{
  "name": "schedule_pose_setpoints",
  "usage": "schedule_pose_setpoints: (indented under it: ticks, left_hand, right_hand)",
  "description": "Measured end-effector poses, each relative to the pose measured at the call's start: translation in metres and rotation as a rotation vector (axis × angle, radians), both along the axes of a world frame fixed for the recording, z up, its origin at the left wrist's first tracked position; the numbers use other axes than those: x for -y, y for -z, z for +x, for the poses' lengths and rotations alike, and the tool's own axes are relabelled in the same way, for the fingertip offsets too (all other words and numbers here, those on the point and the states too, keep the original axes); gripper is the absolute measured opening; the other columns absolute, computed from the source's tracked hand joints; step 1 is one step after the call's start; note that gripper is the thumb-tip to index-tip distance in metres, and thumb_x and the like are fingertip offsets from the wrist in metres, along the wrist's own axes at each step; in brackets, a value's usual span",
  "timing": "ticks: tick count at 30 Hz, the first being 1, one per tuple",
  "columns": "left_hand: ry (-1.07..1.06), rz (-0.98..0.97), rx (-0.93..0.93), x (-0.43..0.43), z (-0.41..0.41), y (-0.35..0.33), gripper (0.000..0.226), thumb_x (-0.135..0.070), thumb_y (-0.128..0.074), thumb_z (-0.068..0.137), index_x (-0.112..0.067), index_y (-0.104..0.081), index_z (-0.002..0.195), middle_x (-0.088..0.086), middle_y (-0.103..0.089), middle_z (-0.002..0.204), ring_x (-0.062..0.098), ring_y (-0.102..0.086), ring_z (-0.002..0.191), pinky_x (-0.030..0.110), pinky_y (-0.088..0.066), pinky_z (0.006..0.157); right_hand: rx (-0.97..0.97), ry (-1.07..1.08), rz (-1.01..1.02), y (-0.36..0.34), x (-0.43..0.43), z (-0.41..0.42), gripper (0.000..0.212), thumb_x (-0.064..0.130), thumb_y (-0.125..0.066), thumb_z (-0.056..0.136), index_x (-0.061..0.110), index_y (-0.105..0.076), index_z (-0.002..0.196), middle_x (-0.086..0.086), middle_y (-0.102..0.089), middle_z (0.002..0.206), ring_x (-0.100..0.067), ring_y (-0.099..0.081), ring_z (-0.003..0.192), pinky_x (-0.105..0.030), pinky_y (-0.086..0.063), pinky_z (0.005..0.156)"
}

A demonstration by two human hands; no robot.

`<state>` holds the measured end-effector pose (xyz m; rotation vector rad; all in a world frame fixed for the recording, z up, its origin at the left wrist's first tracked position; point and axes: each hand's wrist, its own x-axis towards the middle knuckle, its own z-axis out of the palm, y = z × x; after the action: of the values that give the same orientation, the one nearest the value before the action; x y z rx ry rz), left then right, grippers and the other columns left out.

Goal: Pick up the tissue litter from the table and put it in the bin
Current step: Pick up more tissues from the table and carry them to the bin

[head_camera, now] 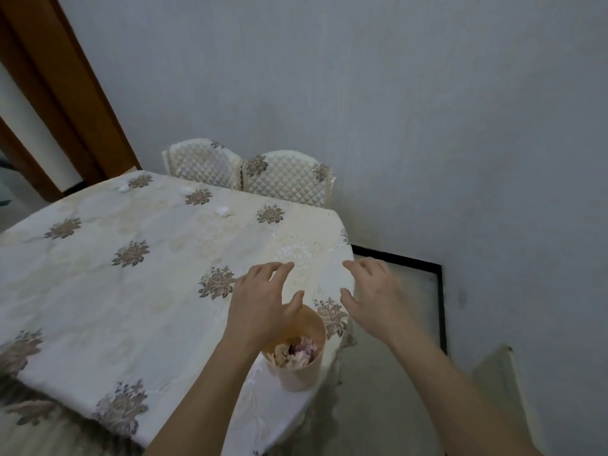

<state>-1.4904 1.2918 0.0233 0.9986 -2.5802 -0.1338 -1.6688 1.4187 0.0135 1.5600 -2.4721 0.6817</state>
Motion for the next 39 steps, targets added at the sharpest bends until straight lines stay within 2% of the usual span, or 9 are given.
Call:
schedule_pose_setpoints:
  ticks: [2,6,9,14,20,25,29,32,39]
  left_hand:
    - [0.045,0.021,-0.007,-0.002,-0.012,-0.001,0.057,-0.056,-0.046,0.088,-0.027,-0.052,0.137,-0.003,-0.061,0.132,0.021,-0.052,0.124,0.043,-0.045,0.098]
    - [0.147,0.021,-0.013,-0.013,-0.037,0.005,0.054,-0.054,-0.05,0.089,-0.028,-0.053,0.136,-0.003,-0.061,0.132,0.02,-0.052,0.123,0.041,-0.046,0.096]
    - [0.249,0.0,-0.001,-0.022,-0.057,0.009,0.052,-0.052,-0.054,0.09,-0.027,-0.054,0.135,-0.002,-0.062,0.132,0.021,-0.054,0.123,0.041,-0.046,0.097]
    - [0.376,0.012,0.031,-0.038,-0.092,0.017,0.052,-0.051,-0.054,0.09,-0.024,-0.054,0.134,0.0,-0.061,0.133,0.023,-0.053,0.123,0.04,-0.045,0.097]
    - [0.464,0.014,0.015,-0.055,-0.138,0.026,0.056,-0.055,-0.046,0.086,-0.022,-0.057,0.13,0.001,-0.064,0.124,0.023,-0.056,0.116,0.04,-0.046,0.091]
    - [0.483,-0.004,0.038,-0.052,-0.183,0.038,0.059,-0.058,-0.039,0.085,-0.023,-0.057,0.129,-0.001,-0.064,0.122,0.022,-0.056,0.114,0.04,-0.046,0.091]
    - [0.437,-0.02,0.059,-0.03,-0.239,0.043,0.059,-0.058,-0.041,0.084,-0.022,-0.059,0.127,0.0,-0.065,0.12,0.024,-0.057,0.112,0.04,-0.048,0.089]
    - [0.378,-0.018,0.064,-0.012,-0.291,0.042,0.058,-0.056,-0.046,0.085,-0.022,-0.057,0.131,0.0,-0.064,0.124,0.024,-0.056,0.114,0.041,-0.049,0.089]
    - [0.223,0.0,0.032,0.015,-0.393,0.034,0.06,-0.057,-0.044,0.086,-0.022,-0.057,0.132,-0.002,-0.064,0.123,0.021,-0.057,0.112,0.039,-0.05,0.087]
  right_hand:
    - [0.004,0.053,0.013,-0.002,-0.014,-0.008,0.046,0.035,-0.06,0.08,0.016,-0.064,0.122,-0.006,-0.065,0.112,-0.028,-0.058,0.107,-0.043,-0.052,0.085]
    - [-0.019,0.181,0.022,0.004,-0.046,-0.02,0.038,0.033,-0.062,0.079,0.013,-0.066,0.111,-0.007,-0.065,0.105,-0.03,-0.059,0.1,-0.042,-0.052,0.083]
    - [-0.012,0.276,0.034,0.008,-0.073,-0.026,0.042,0.036,-0.057,0.079,0.012,-0.066,0.111,-0.009,-0.065,0.106,-0.031,-0.06,0.099,-0.041,-0.053,0.082]
    - [-0.022,0.416,0.067,0.019,-0.125,-0.039,0.042,0.03,-0.069,0.079,0.011,-0.067,0.117,-0.012,-0.067,0.108,-0.033,-0.061,0.099,-0.042,-0.052,0.078]
    - [0.003,0.473,0.065,0.03,-0.15,-0.062,0.045,0.034,-0.059,0.079,0.01,-0.066,0.117,-0.012,-0.066,0.105,-0.033,-0.061,0.094,-0.043,-0.054,0.074]
    - [0.036,0.475,0.058,0.041,-0.14,-0.106,0.046,0.033,-0.061,0.08,0.01,-0.066,0.119,-0.013,-0.065,0.105,-0.033,-0.061,0.096,-0.044,-0.054,0.075]
    - [0.057,0.442,0.074,0.052,-0.112,-0.169,0.045,0.031,-0.063,0.081,0.009,-0.065,0.12,-0.014,-0.066,0.108,-0.034,-0.06,0.101,-0.044,-0.053,0.081]
    - [0.078,0.394,0.084,0.058,-0.084,-0.227,0.046,0.036,-0.055,0.079,0.01,-0.067,0.116,-0.014,-0.066,0.106,-0.034,-0.06,0.099,-0.042,-0.053,0.079]
    - [0.055,0.254,0.072,0.049,-0.031,-0.353,0.044,0.032,-0.062,0.077,0.011,-0.067,0.115,-0.01,-0.066,0.103,-0.031,-0.061,0.093,-0.039,-0.053,0.074]
